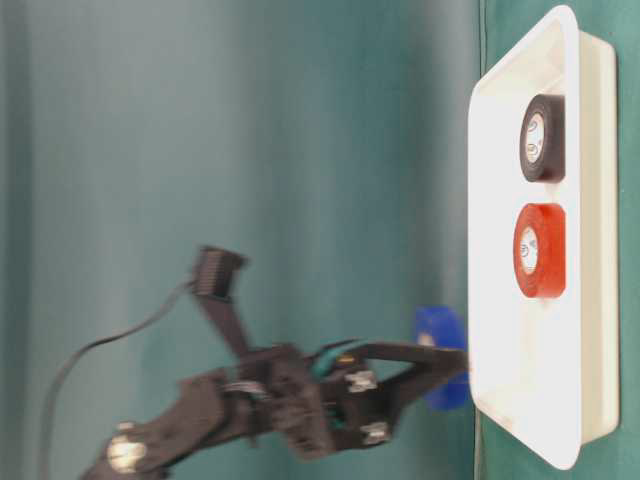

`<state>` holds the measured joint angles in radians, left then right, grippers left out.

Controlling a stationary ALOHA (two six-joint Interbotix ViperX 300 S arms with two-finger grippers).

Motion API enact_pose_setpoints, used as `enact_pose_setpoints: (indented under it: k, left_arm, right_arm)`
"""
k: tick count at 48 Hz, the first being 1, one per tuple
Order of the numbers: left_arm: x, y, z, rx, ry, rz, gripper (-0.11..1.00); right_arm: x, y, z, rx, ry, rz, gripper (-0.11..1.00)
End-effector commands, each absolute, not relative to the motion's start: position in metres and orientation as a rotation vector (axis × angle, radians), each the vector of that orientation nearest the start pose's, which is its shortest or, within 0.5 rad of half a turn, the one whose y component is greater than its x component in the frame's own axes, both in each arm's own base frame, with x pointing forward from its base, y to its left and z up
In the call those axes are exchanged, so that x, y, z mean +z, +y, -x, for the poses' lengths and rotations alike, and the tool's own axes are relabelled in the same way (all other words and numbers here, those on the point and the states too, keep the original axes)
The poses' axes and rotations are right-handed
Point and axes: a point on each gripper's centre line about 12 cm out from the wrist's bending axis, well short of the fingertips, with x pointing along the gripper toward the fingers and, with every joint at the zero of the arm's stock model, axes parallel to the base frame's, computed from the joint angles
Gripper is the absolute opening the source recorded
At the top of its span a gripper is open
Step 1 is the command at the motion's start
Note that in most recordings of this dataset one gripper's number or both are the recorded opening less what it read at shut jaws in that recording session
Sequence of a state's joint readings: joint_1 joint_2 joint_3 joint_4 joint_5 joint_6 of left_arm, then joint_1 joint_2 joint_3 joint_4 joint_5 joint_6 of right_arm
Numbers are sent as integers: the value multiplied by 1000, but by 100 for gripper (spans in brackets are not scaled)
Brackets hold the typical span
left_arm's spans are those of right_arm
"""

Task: Pick up the tape from a random location and place it into the white case.
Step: 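Lower the blue tape into the tray and open the left gripper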

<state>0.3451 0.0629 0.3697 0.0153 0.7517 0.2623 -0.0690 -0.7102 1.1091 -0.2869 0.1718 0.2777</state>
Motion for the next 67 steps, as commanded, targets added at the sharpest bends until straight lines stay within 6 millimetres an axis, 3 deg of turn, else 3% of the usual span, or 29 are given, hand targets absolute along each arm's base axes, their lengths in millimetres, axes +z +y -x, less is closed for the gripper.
enact_pose_setpoints:
  k: [1, 14, 23, 48, 50, 60, 62, 67]
  left_arm:
    - [189, 140, -374, 168, 1161, -46, 22]
    - [153, 144, -373, 177, 1152, -37, 22]
    - [139, 145, -375, 175, 1161, -32, 22]
    - [130, 146, -378, 174, 1180, -22, 23]
    - [130, 146, -378, 174, 1180, -22, 30]
    - [132, 145, -377, 174, 1176, -24, 90]
    - [133, 146, -377, 173, 1175, -26, 92]
    - [138, 145, -377, 175, 1166, -28, 81]
  right_arm:
    - [224, -22, -230, -113, 535, 0, 88]
    - [224, -21, -231, -111, 535, 1, 88]
    - [220, -22, -232, -113, 549, -3, 88]
    - [220, -22, -233, -111, 551, -2, 88]
    - [220, -22, -233, -113, 551, -1, 88]
    - [220, -22, -233, -113, 551, -4, 88]
    - [220, -22, -233, -112, 551, -4, 88]
    - [221, -22, -233, -112, 551, -4, 88]
